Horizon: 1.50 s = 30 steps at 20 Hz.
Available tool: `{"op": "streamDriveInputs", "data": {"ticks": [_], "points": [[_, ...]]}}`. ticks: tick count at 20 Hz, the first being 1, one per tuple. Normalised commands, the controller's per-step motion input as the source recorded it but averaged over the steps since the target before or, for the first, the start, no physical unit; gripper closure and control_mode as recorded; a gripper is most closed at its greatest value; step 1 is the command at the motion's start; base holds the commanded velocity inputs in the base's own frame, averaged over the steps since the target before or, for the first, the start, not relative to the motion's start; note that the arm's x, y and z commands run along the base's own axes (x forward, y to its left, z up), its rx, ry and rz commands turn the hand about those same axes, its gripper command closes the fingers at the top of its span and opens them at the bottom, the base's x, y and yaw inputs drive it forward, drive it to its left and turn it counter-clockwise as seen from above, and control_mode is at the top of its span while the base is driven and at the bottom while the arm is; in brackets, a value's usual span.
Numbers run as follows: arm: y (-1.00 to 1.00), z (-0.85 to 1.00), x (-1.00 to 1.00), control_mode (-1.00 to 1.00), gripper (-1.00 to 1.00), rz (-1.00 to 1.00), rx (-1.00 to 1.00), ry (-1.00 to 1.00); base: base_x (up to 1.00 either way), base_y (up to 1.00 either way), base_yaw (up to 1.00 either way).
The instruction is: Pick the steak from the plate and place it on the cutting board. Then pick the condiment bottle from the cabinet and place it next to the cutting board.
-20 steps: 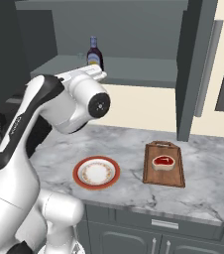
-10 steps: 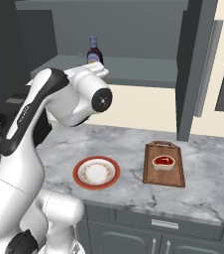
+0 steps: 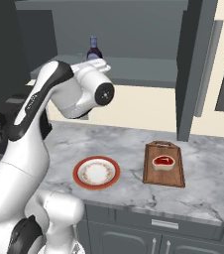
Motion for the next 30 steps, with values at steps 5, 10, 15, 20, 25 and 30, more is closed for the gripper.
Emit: {"op": "streamDriveInputs", "data": {"ticks": [5,10,15,20,25,30], "points": [[0.0,0.1,0.21,-1.0,-1.0,0.0,0.02,0.0,0.0,0.0,0.0],[0.0,0.1,0.15,-1.0,-1.0,0.0,0.01,0.0,0.0,0.0,0.0],[0.0,0.12,0.1,-1.0,-1.0,0.0,0.01,0.0,0.0,0.0,0.0],[0.0,0.1,0.08,-1.0,-1.0,0.0,0.01,0.0,0.0,0.0,0.0],[0.0,0.06,0.05,-1.0,-1.0,0.0,0.0,0.0,0.0,0.0,0.0],[0.0,0.01,0.07,-1.0,-1.0,0.0,0.0,0.0,0.0,0.0,0.0]]}}
